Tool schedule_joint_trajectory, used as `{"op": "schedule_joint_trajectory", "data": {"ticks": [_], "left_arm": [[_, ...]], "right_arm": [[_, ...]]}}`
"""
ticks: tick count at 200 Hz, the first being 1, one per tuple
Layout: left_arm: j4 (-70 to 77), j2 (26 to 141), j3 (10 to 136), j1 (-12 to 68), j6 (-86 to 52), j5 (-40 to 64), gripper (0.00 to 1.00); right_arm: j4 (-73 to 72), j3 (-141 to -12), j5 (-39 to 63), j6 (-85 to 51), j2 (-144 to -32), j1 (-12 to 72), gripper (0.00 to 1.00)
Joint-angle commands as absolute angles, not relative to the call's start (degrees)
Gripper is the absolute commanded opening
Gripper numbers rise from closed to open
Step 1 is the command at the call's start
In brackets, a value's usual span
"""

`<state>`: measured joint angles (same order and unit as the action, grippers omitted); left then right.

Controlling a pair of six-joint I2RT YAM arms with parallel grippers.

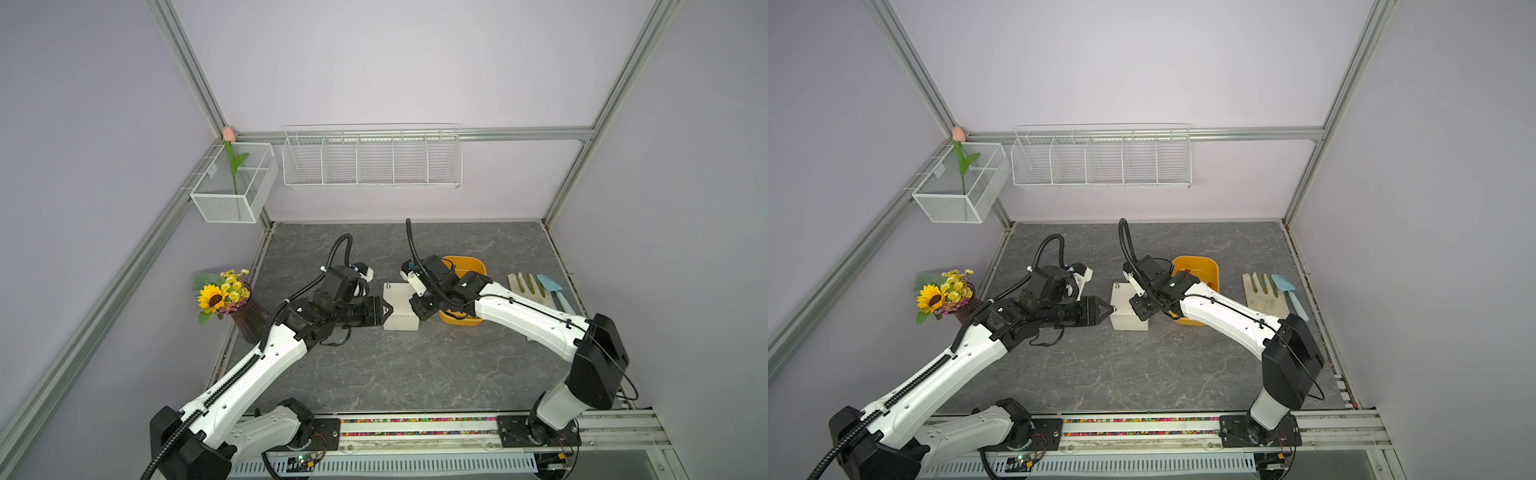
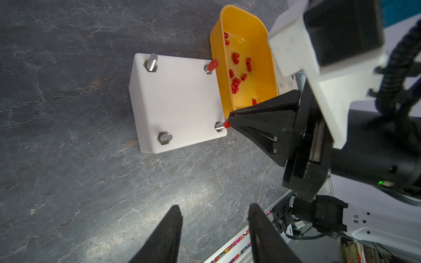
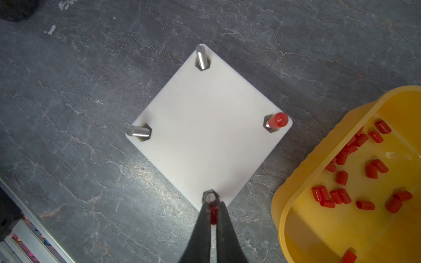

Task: Cover the protruding screws with screw protection sleeves
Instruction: Attach the screw protection sleeve to the screw.

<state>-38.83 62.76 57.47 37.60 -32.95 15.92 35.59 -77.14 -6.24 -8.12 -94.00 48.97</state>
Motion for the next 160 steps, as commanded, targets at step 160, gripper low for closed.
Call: {"op": "schedule_joint_trajectory", "data": {"ticks": [160], "left_arm": [[-37.7,61.6,56.6,37.4,-33.8,16.1,0.50]], "right_arm": [[36.6,-78.1,-6.7,-7.2,-94.4,49.9,0.13]]}}
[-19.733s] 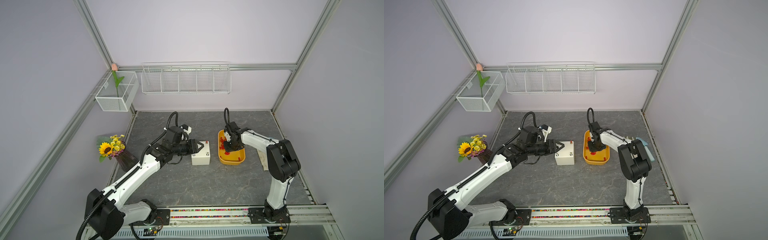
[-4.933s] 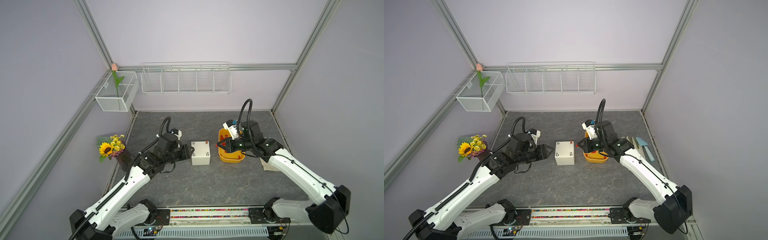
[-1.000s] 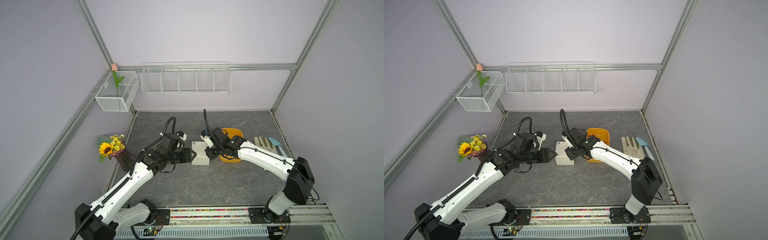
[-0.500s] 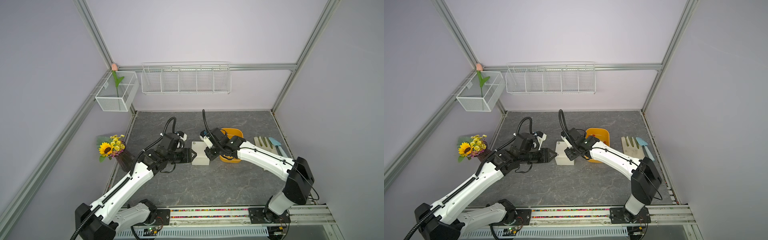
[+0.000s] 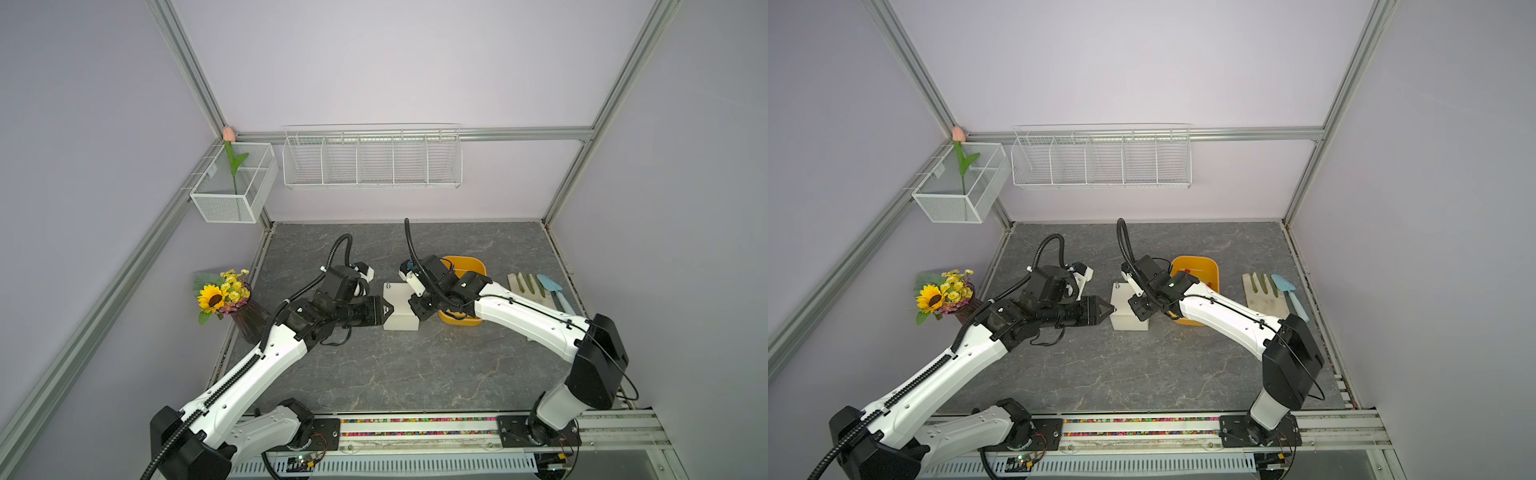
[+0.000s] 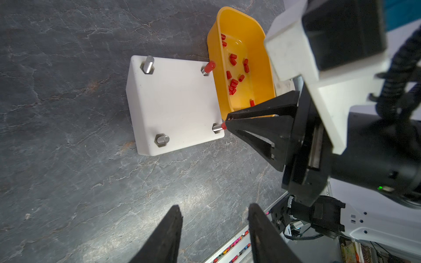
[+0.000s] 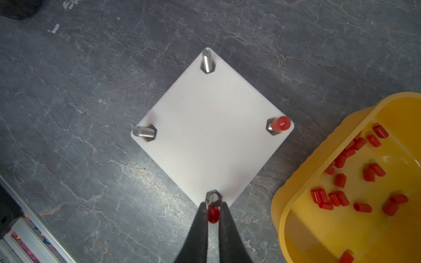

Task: Cover the protruding screws with screw protection sleeves
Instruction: Attach the screw protection sleeve to the screw.

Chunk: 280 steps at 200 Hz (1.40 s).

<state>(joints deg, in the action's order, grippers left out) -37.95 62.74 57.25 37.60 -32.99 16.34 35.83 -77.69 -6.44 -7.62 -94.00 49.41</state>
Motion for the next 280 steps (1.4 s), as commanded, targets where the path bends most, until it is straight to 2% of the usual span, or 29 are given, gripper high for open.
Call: {"op": "schedule_joint_trajectory", "data": {"ticks": [1,151,186,280], "left_arm": [[-37.7,61.6,56.5,37.4,-33.7,16.1,0.50],[-37.5,61.6,56.6,37.4,-33.8,16.0,0.50],[-37.5,61.6,56.6,37.4,-33.8,16.0,0.50],[-36.7,62.0,56.4,37.4,-33.8,17.0,0.50]], "right_arm": [[36.5,-78.1,-6.7,-7.3,-94.3,49.9,0.13],[35.8,-75.9,-7.1,-7.9,-92.7,50.1,0.11],[35.8,-76.6,-7.8,-8.0,-92.1,50.1,0.19],[37.2,-78.6,-8.7,-7.4,-90.5,50.1,0.23]]}}
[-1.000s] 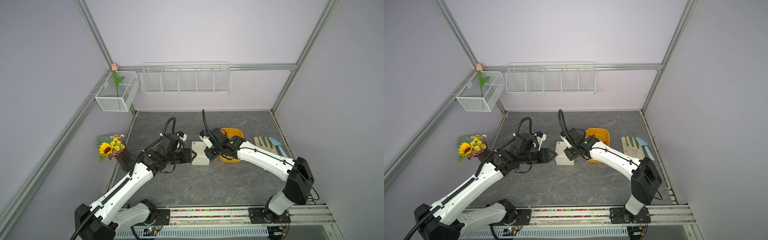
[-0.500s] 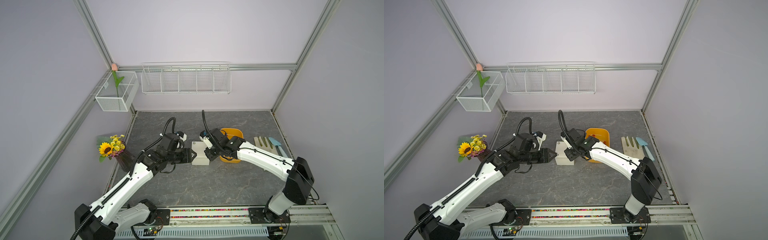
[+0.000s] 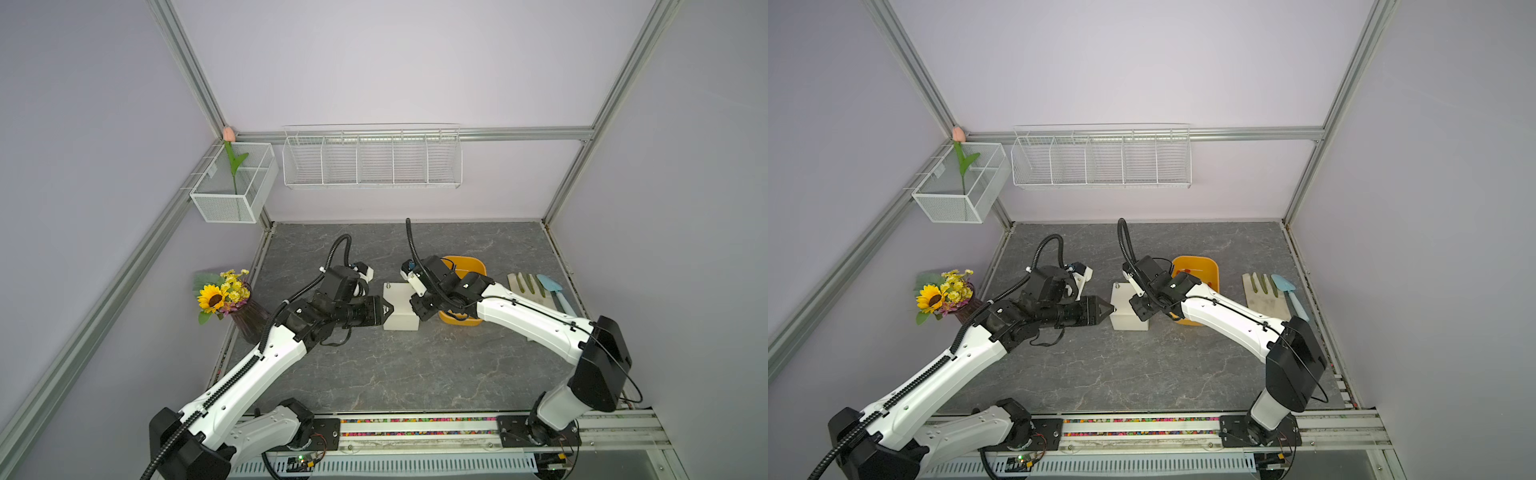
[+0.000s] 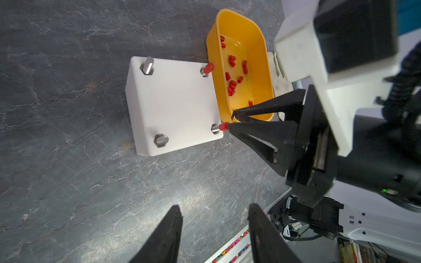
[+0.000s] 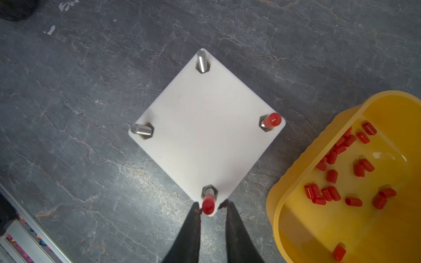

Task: Cover the protruding screws with screw protection sleeves
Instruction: Attach the screw protection sleeve to the screw.

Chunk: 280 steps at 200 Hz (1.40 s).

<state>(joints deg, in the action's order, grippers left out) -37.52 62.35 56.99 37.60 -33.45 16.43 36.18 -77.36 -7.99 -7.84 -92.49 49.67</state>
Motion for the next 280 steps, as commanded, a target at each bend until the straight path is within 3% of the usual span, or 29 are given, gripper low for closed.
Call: {"op": "schedule_joint_trajectory", "data": {"ticks": [1,91,280], "left_arm": [[-36.7,62.0,56.4,37.4,-33.8,17.0,0.50],[-36.6,62.0,56.3,37.4,-33.7,18.3,0.50],[-36.0,61.8,55.9,37.4,-33.7,18.7,0.50]], "right_arm": [[37.2,-78.6,-8.6,-7.4,-90.5,50.1,0.23],[37.3,-79.3,-7.9,-6.9,-93.2,49.5,0.12],[34.7,-74.4,-6.7,-8.8,-94.4,49.3,0.10]]}}
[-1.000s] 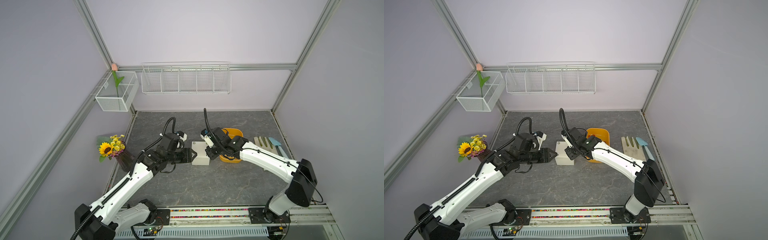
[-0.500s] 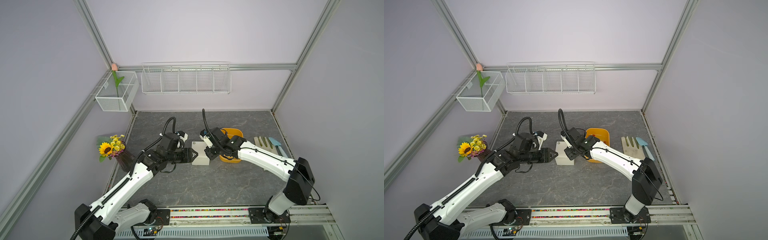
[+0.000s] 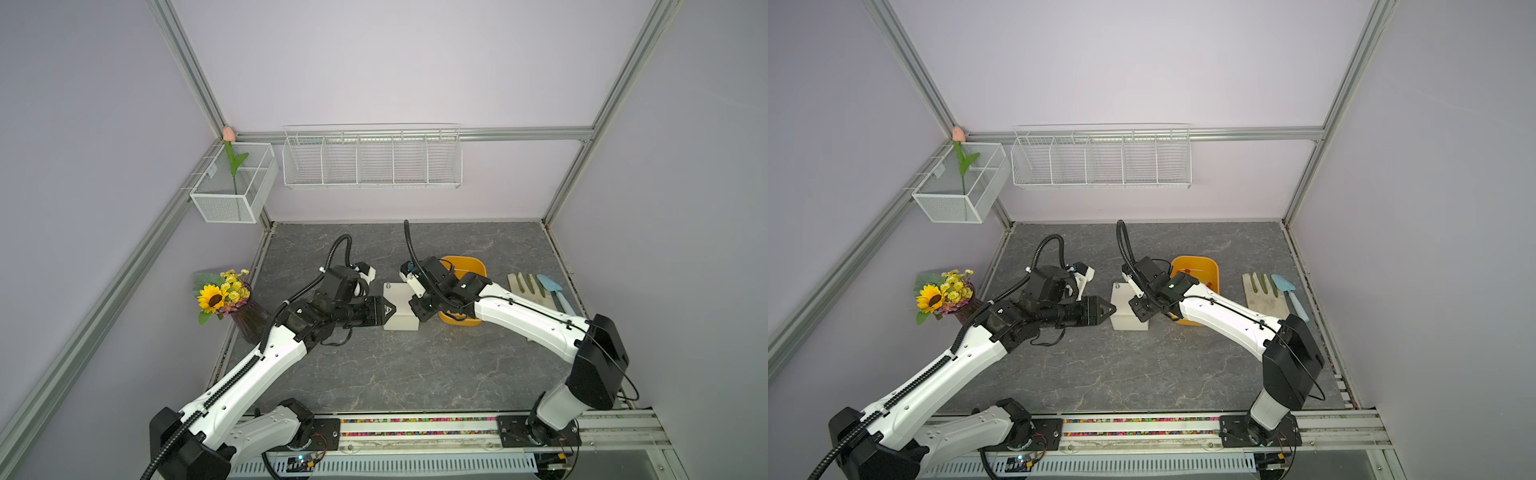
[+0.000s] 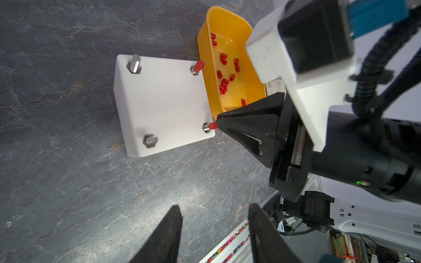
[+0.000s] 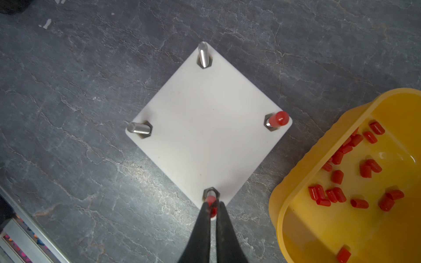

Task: Cover the protruding screws with screw protection sleeves
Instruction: Attach the screw protection sleeve to the screw.

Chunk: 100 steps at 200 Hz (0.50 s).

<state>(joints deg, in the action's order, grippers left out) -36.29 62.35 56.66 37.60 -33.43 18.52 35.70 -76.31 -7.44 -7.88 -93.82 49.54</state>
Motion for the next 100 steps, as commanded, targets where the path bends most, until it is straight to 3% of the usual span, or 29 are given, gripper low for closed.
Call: {"op": "schedule_joint_trajectory", "data": {"ticks": [1,100], "left_arm": [[-36.0,61.8,55.9,37.4,-33.7,18.8,0.50],[-35.0,62.2,55.2,37.4,-34.5,18.9,0.50]], "right_arm": [[34.7,-74.4,-6.7,-8.8,-94.5,49.2,0.10],[34.6,-74.5,-6.6,-9.0,-93.0,49.3,0.14]]}}
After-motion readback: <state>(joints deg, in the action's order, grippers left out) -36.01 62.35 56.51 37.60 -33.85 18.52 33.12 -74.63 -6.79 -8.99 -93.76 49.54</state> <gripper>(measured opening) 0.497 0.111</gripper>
